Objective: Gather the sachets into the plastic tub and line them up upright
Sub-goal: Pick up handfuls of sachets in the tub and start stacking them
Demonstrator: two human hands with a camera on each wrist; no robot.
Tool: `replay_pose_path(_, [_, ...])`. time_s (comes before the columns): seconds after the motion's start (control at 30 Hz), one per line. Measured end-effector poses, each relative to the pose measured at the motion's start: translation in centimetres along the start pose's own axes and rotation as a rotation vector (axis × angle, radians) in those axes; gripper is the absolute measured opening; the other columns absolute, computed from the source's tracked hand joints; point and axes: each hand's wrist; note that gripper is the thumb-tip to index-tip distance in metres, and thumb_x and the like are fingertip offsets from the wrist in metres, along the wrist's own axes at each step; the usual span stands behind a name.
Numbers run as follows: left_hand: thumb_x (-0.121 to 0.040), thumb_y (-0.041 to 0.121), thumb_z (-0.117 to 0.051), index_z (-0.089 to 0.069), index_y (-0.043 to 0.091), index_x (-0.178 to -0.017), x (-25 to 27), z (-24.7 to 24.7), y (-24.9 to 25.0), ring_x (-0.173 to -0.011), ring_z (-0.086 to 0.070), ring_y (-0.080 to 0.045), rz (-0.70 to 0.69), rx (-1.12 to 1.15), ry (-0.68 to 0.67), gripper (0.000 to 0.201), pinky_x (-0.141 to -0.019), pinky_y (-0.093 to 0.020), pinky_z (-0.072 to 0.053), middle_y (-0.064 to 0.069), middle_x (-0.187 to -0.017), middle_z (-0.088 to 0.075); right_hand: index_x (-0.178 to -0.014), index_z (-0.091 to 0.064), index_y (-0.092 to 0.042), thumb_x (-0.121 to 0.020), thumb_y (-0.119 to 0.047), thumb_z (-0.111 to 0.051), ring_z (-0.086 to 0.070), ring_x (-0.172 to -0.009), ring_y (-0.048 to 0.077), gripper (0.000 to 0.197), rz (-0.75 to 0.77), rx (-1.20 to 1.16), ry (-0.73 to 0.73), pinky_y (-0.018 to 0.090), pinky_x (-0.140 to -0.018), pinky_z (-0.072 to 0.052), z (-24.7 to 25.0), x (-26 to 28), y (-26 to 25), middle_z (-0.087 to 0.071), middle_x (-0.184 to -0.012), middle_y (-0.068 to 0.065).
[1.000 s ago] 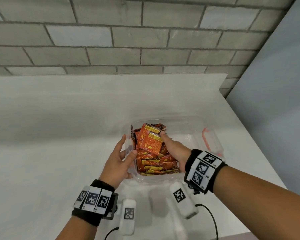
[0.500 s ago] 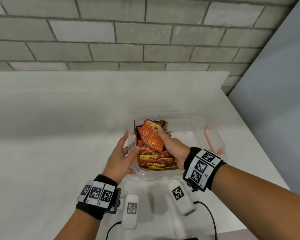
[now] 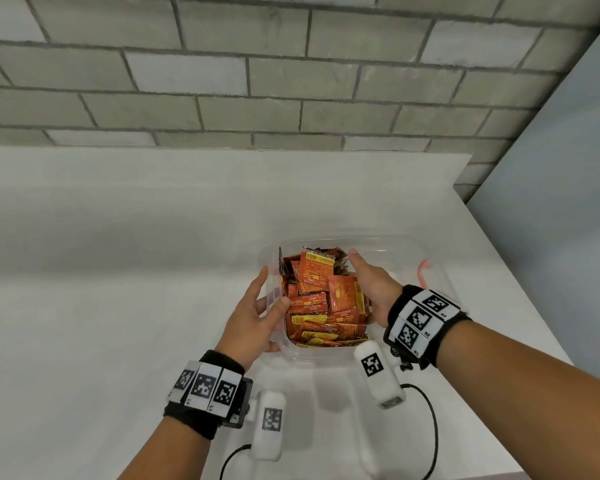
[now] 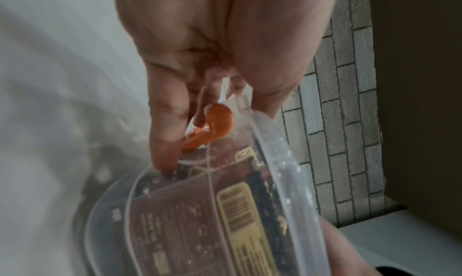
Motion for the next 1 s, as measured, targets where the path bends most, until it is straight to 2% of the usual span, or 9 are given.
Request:
replay_pose_path(0.07, [-0.088, 0.039, -0.059, -0.016, 0.048, -0.146, 0.0, 0.0, 0.0, -0.098, -0.068, -0.016, 0.004, 0.011, -0.004, 0.073, -0.074, -0.047, -0.059, 0.005, -0.122, -0.065, -0.107, -0.057, -0.011, -0.092, -0.066, -0.033, -0.065, -0.082, 0.027, 0.062, 0.003, -0.009, -0.017, 0.035, -0.068, -0.050, -0.5, -0.6, -0.1, -0.068, -0.090, 0.011])
replay_pose_path(0.17, [-0.088, 0.040, -0.059, -0.016, 0.048, -0.147, 0.0, 0.0, 0.0, -0.099, -0.068, -0.016, 0.009, 0.020, -0.004, 0.074, -0.073, -0.045, -0.059, 0.005, -0.124, -0.064, -0.100, -0.060, -0.012, -0.090, -0.066, -0.037, -0.066, -0.085, 0.029, 0.059, 0.009, 0.002, -0.046, 0.034, -0.068, -0.052, -1.0, -0.7, -0.4, -0.069, -0.094, 0.012])
replay_pose_path(0.43, [-0.090, 0.036, -0.060, -0.018, 0.047, -0.146, -0.2, -0.1, -0.2, -0.094, -0.070, -0.017, -0.005, 0.024, 0.002, 0.071, -0.070, -0.045, -0.059, 0.003, -0.117, -0.068, -0.119, -0.054, -0.009, -0.092, -0.065, -0.031, -0.062, -0.099, 0.028, 0.067, 0.044, 0.098, -0.093, 0.041, -0.097, -0.047, -3.6, 0.1, -1.4, -0.065, -0.109, 0.014])
replay_pose_path(0.5, [-0.090, 0.036, -0.060, -0.018, 0.047, -0.147, -0.2, 0.0, -0.1, -0.095, -0.069, -0.015, -0.004, 0.028, -0.002, 0.072, -0.069, -0.043, -0.059, 0.004, -0.118, -0.067, -0.116, -0.056, -0.011, -0.093, -0.064, -0.032, -0.063, -0.092, 0.026, 0.062, 0.039, 0.080, -0.098, 0.039, -0.090, -0.050, -3.4, 0.2, -1.3, -0.065, -0.099, 0.012])
replay_pose_path(0.6, [-0.090, 0.036, -0.060, -0.018, 0.048, -0.146, -0.2, 0.0, -0.2, -0.096, -0.069, -0.014, -0.006, 0.033, -0.008, 0.071, -0.072, -0.045, -0.059, 0.008, -0.118, -0.067, -0.088, -0.057, -0.016, -0.096, -0.058, -0.036, -0.060, -0.075, 0.019, 0.047, 0.045, 0.034, -0.057, 0.033, -0.072, -0.049, -1.7, 0.6, -0.7, -0.063, -0.080, 0.005])
replay_pose_path(0.67, [-0.090, 0.036, -0.059, -0.018, 0.048, -0.146, -0.2, 0.1, -0.3, -0.094, -0.069, -0.012, -0.010, 0.031, -0.012, 0.070, -0.070, -0.041, -0.060, 0.013, -0.113, -0.067, -0.089, -0.058, -0.016, -0.097, -0.047, -0.042, -0.060, -0.075, 0.016, 0.036, 0.072, 0.034, -0.046, 0.031, -0.070, -0.048, -0.6, 0.8, -0.2, -0.064, -0.080, 0.002])
replay_pose_path(0.77, [-0.091, 0.035, -0.059, -0.018, 0.048, -0.146, -0.2, 0.2, -0.3, -0.097, -0.068, -0.014, -0.006, 0.038, -0.013, 0.070, -0.070, -0.040, -0.060, 0.013, -0.114, -0.066, -0.106, -0.051, -0.014, -0.093, -0.019, -0.055, -0.060, -0.079, 0.015, 0.014, 0.147, 0.101, -0.019, 0.034, -0.073, -0.051, 0.3, 1.1, 0.6, -0.063, -0.089, 0.003])
replay_pose_path(0.9, [-0.090, 0.034, -0.060, -0.019, 0.049, -0.145, -0.2, 0.2, -0.2, -0.096, -0.069, -0.015, 0.007, 0.065, -0.013, 0.070, -0.071, -0.043, -0.059, 0.007, -0.120, -0.066, -0.123, -0.046, -0.015, -0.080, 0.001, -0.068, -0.062, -0.094, 0.024, 0.051, 0.255, 0.168, 0.012, 0.039, -0.083, -0.051, 0.4, 0.9, 1.5, -0.062, -0.102, 0.010])
replay_pose_path(1.0, [-0.090, 0.034, -0.060, -0.019, 0.049, -0.145, -0.2, 0.2, -0.1, -0.096, -0.069, -0.015, 0.010, 0.064, -0.020, 0.071, -0.070, -0.043, -0.060, 0.007, -0.120, -0.065, -0.117, -0.054, -0.012, -0.081, 0.004, -0.068, -0.063, -0.090, 0.021, 0.042, 0.313, 0.157, -0.050, 0.031, -0.080, -0.052, 0.8, 1.4, 1.4, -0.064, -0.096, 0.008])
Point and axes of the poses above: each hand's wrist, its own x-axis away from the middle knuckle, its own z-axis out of the back of the hand, y = z × x
